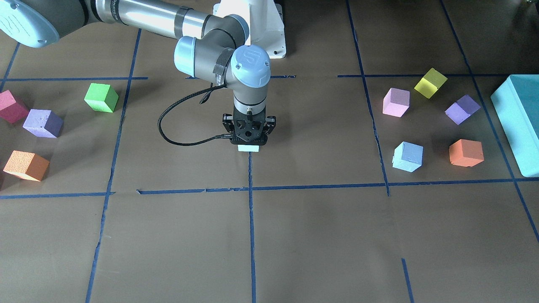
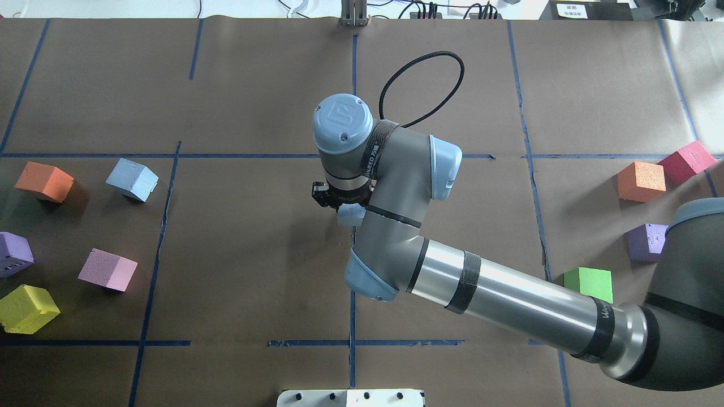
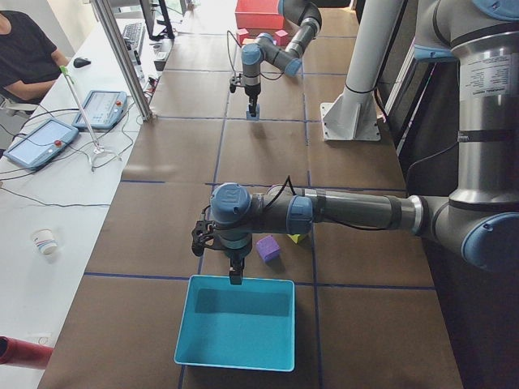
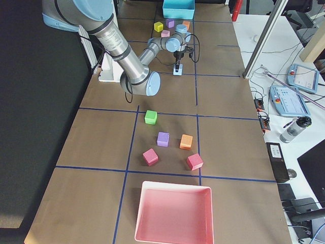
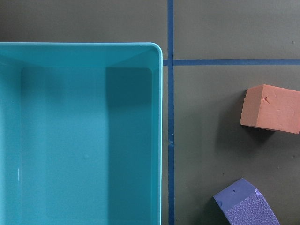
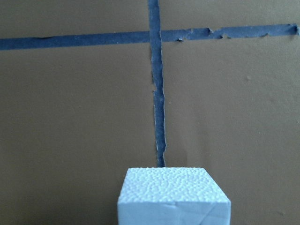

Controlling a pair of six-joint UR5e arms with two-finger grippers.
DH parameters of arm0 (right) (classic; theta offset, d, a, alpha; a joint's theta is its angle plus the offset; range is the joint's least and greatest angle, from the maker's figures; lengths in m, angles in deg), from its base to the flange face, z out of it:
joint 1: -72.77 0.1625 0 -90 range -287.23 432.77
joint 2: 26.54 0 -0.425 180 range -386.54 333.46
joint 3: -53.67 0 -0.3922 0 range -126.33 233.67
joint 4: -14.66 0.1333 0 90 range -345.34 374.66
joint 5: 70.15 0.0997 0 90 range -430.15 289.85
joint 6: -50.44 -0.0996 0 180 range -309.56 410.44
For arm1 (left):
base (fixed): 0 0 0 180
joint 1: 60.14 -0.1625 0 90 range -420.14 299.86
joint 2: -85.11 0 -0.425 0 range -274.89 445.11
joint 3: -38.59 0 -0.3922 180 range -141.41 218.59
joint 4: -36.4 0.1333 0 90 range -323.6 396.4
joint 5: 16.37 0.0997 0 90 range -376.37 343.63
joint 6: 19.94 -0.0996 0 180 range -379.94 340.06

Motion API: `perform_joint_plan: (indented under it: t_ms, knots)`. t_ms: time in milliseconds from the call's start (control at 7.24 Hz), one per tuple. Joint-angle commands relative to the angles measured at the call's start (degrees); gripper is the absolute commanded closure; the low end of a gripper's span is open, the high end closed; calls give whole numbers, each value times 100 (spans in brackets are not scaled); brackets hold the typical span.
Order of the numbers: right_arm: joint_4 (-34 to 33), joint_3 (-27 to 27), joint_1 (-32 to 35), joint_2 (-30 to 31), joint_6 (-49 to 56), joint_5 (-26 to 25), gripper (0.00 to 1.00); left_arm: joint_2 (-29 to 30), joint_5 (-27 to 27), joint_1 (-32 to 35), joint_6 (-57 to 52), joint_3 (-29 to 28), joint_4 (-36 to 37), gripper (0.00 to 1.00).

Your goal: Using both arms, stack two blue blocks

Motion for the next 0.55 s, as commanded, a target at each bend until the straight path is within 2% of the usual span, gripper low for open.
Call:
perform_joint_plan:
  t_ms: [0, 138, 414]
  knots:
    - [7, -23, 1, 1, 50, -1, 14, 47, 0, -4, 0, -16, 1, 0]
    - [16, -23, 1, 1, 50, -1, 6, 47, 0, 4, 0, -16, 10, 0]
    - [181, -14, 10, -17, 33, -1, 1, 56, 0, -4, 123, 28, 1, 0]
